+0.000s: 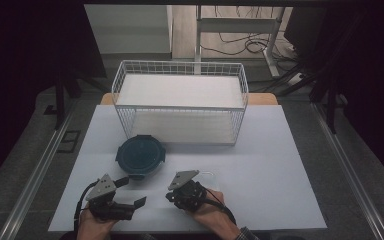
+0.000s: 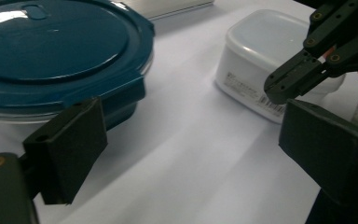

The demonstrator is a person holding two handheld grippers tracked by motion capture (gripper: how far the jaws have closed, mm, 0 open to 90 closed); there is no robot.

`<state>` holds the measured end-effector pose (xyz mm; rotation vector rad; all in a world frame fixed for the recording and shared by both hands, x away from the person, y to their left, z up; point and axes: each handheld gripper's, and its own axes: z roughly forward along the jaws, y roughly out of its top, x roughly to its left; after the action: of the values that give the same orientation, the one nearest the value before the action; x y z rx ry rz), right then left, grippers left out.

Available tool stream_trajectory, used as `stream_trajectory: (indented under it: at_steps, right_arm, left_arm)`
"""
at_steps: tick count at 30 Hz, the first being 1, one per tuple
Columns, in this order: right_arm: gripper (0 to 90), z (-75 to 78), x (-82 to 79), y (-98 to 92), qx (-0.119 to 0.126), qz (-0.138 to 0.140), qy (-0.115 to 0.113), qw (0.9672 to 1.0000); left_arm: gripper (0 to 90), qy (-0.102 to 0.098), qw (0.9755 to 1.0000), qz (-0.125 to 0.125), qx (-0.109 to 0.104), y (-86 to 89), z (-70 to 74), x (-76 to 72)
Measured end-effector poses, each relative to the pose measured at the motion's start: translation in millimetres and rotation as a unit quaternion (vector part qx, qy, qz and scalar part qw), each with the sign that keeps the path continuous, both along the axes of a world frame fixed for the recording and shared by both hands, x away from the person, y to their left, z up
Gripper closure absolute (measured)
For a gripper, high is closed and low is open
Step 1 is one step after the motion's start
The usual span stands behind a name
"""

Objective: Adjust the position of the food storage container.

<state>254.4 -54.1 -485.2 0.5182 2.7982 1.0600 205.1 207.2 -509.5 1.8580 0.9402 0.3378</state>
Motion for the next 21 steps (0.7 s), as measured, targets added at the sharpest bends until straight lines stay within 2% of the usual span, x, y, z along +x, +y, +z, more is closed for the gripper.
stream_trajectory:
  at_steps: [2, 3, 4, 5, 8, 9, 10, 12, 13, 14, 16, 17, 18, 19, 20, 21]
  right_arm:
    - [89.3, -0.3, 0.4, -0.9, 0.002, 0.000, -0.001, 1.0000]
    - [89.4, 0.7, 0.7, -5.4, -0.008, -0.009, -0.008, 0.9999]
    - [89.4, 0.7, 0.7, -5.4, -0.008, -0.009, -0.008, 0.9999]
    - [89.4, 1.0, 2.8, -15.0, -0.009, -0.024, -0.014, 0.9996]
    - [89.4, 1.9, 8.9, -35.5, -0.006, -0.050, -0.009, 0.9987]
    - [89.4, 1.9, 8.9, -35.5, -0.006, -0.050, -0.009, 0.9987]
    - [89.4, 2.6, 14.2, -50.6, -0.005, -0.070, -0.009, 0.9975]
    - [89.4, 3.1, 18.7, -63.0, -0.003, -0.088, -0.005, 0.9961]
    - [89.4, 3.1, 18.7, -63.0, -0.003, -0.088, -0.005, 0.9961]
    - [89.4, 3.7, 23.2, -77.6, 0.000, -0.107, -0.003, 0.9942]
    - [89.4, 3.8, 24.3, -82.3, 0.000, -0.114, -0.003, 0.9935]
    - [89.4, 4.1, 26.1, -90.2, 0.001, -0.125, -0.004, 0.9922]
    - [89.4, 4.6, 29.2, -103.1, 0.004, -0.144, -0.002, 0.9895]
    - [89.4, 4.6, 29.2, -103.1, 0.004, -0.144, -0.002, 0.9895]
    - [89.4, 4.8, 32.7, -116.6, 0.008, -0.163, -0.003, 0.9866]
    - [89.4, 4.8, 32.7, -116.6, 0.008, -0.163, -0.003, 0.9866]
  left_arm:
    - [6.5, -0.004, 1.0000, 0.005, 0.002, 3.3, -0.6, -0.2]
    - [6.0, -0.005, 0.9999, 0.009, -0.001, 5.4, -1.1, 0.2]
    - [6.0, -0.005, 0.9999, 0.009, -0.001, 5.4, -1.1, 0.2]
    - [5.8, -0.008, 0.9998, 0.017, 0.003, 7.0, -1.6, 0.7]
    - [5.8, -0.008, 0.9998, 0.018, 0.011, 7.8, -2.4, 1.2]
    - [5.7, -0.008, 0.9998, 0.018, 0.011, 7.8, -2.4, 1.2]
    - [5.3, -0.016, 0.9995, 0.017, 0.023, 6.9, -3.6, 1.0]
    - [5.0, -0.025, 0.9988, 0.020, 0.038, 5.7, -4.4, 0.6]
    - [4.9, -0.025, 0.9988, 0.020, 0.038, 5.7, -4.4, 0.6]
    - [4.7, -0.035, 0.9981, 0.022, 0.046, 5.3, -4.8, 0.0]
    - [4.8, -0.038, 0.9979, 0.022, 0.046, 5.6, -4.6, -0.2]
    - [5.0, -0.040, 0.9979, 0.022, 0.045, 5.7, -4.4, -0.3]
    - [5.5, -0.044, 0.9980, 0.020, 0.041, 5.5, -3.6, -0.7]
    - [5.5, -0.044, 0.9980, 0.020, 0.041, 5.5, -3.6, -0.7]
    - [5.4, -0.042, 0.9980, 0.020, 0.044, 4.3, -2.8, -1.1]
    - [5.6, -0.042, 0.9980, 0.020, 0.044, 4.3, -2.8, -1.1]
